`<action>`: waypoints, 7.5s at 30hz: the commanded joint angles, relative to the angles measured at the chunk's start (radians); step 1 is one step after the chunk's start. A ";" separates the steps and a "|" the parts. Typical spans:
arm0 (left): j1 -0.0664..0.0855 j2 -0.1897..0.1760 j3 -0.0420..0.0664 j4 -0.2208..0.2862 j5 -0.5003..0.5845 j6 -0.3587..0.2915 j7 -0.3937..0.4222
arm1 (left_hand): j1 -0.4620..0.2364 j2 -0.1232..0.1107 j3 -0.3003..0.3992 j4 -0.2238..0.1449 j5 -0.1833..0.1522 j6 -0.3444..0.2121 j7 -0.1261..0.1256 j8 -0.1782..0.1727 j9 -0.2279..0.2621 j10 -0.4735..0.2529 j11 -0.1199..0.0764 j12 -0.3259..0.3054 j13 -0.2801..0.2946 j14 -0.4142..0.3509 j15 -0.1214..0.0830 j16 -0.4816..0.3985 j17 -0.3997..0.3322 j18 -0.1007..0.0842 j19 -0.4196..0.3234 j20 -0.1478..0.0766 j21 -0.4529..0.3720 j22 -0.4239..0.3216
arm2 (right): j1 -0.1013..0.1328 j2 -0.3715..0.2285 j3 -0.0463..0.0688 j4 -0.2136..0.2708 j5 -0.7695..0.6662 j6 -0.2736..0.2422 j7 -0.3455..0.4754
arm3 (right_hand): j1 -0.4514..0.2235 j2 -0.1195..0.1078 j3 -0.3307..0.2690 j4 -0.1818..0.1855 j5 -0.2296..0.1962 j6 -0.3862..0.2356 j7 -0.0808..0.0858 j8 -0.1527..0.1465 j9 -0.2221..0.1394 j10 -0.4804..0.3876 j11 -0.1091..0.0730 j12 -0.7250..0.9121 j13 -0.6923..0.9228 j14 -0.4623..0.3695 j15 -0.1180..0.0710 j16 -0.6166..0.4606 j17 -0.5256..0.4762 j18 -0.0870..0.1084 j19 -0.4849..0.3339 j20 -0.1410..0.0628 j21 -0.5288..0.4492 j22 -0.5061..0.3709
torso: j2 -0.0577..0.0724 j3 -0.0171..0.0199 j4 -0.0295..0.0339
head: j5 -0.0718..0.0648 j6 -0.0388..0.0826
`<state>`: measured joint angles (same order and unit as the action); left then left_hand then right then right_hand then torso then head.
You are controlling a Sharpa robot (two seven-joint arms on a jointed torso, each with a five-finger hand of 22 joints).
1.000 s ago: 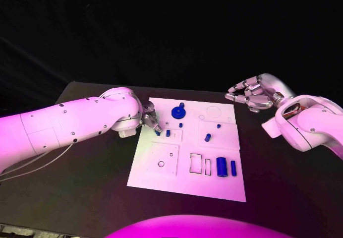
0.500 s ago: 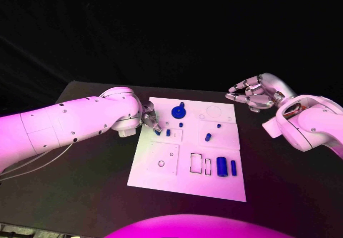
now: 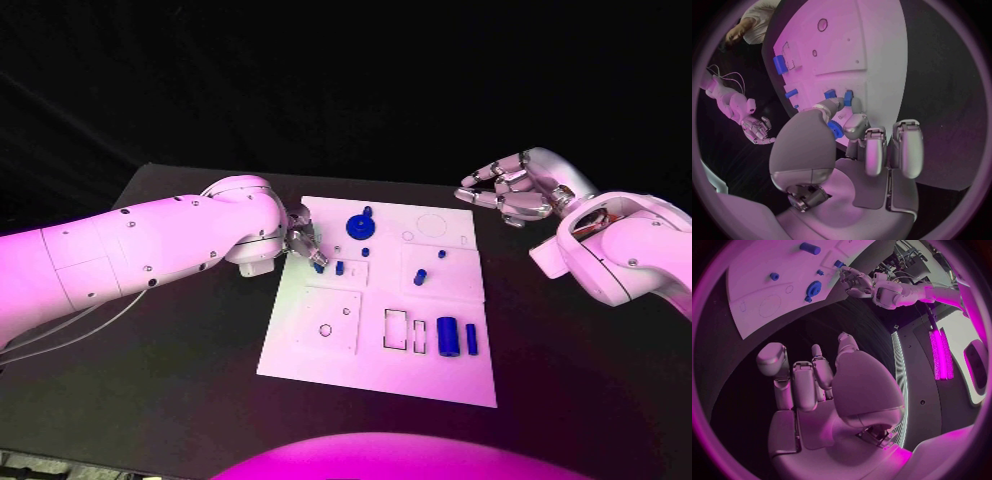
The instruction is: Assemble the parts on the task board
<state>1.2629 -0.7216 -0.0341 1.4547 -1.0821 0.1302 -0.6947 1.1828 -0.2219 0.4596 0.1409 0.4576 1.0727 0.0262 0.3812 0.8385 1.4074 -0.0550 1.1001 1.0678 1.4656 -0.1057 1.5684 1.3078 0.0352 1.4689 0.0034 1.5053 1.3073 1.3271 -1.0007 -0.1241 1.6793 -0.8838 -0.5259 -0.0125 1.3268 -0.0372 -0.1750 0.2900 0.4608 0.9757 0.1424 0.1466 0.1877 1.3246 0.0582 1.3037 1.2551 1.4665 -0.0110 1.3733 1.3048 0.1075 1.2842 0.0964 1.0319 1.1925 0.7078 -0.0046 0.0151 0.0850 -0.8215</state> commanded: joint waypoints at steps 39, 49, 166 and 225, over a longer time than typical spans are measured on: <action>-0.004 -0.004 0.000 -0.007 0.010 -0.018 -0.019 | -0.021 0.039 -0.263 0.141 -0.004 0.041 -0.020 -0.028 0.013 -0.011 -0.004 0.023 0.013 0.105 -0.004 0.002 0.263 -0.008 0.047 -0.007 0.000 0.150 | -0.001 -0.003 0.000 0.000 -0.009 -0.002 0.014 | -0.023 0.006 -0.022 -0.002 -0.018 -0.012 -0.001 0.003 0.001 -0.015 0.001 -0.012 -0.015 0.032 -0.003 -0.020 -0.016 0.015 -0.008 -0.003 -0.033 -0.016 | 0.000 -0.0005 0.0000 | -0.004 0.002; -0.004 -0.007 0.003 -0.007 0.041 -0.047 -0.001 | -0.029 0.050 -0.294 0.151 -0.003 0.035 -0.017 -0.033 0.014 -0.015 -0.002 0.023 0.013 0.105 -0.004 0.002 0.263 -0.007 0.046 -0.004 -0.001 0.148 | -0.001 -0.002 0.000 -0.004 -0.007 -0.004 0.015 | -0.028 0.009 -0.029 -0.002 -0.034 -0.014 0.000 0.005 0.002 -0.015 0.002 -0.011 -0.015 0.033 -0.002 -0.020 -0.014 0.014 -0.007 -0.002 -0.035 -0.016 | -0.001 -0.0004 0.0004 | -0.005 0.003; -0.089 0.142 -0.012 -0.093 -0.467 -0.230 0.423 | 0.344 -0.011 -0.028 0.096 -0.226 0.010 0.106 -0.299 -0.563 -0.285 0.126 -0.845 -0.885 -0.016 0.100 -0.269 -0.188 0.058 -0.111 0.083 -0.223 -0.132 | -0.003 -0.008 -0.002 0.001 0.000 -0.013 0.004 | -0.055 0.035 -0.048 -0.002 -0.040 -0.005 -0.005 0.025 0.010 -0.019 -0.001 -0.010 -0.017 0.032 -0.004 -0.026 -0.016 0.017 -0.009 -0.002 -0.055 -0.022 | 0.000 0.0000 -0.0011 | -0.045 0.024; -0.084 -0.025 0.038 0.014 -0.336 -0.296 0.430 | 0.323 -0.008 0.012 0.056 -0.229 0.065 0.100 -0.303 -0.584 -0.215 0.116 -0.895 -0.893 -0.006 0.091 -0.258 -0.196 0.046 -0.084 0.074 -0.176 -0.072 | -0.004 -0.008 -0.002 -0.011 0.000 -0.019 0.009 | -0.054 0.037 -0.049 -0.002 -0.036 -0.003 -0.006 0.027 0.011 -0.017 -0.002 -0.008 -0.015 0.033 -0.004 -0.024 -0.013 0.017 -0.008 -0.002 -0.055 -0.021 | 0.001 0.0001 -0.0013 | -0.037 0.038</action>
<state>1.1776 -0.7467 0.0034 1.4679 -1.4345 -0.1827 -0.2580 1.5127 -0.2289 0.4667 0.1982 0.2342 1.1328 0.1265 0.0829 0.2559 1.1868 0.0620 0.2085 0.1745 1.4533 -0.0143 1.3088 1.1132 0.0989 1.3779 0.0768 1.3245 1.2344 1.3237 -1.0095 -0.1258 1.6684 -0.8789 -0.5476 -0.0084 1.2727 -0.0120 -0.2164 0.2871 0.4241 0.9685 0.1424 0.1698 0.1974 1.3069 0.0583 1.2920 1.2387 1.4665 -0.0110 1.3480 1.2904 0.1074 1.2770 0.0966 0.9776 1.1705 0.7082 -0.0047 0.0150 0.0470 -0.7830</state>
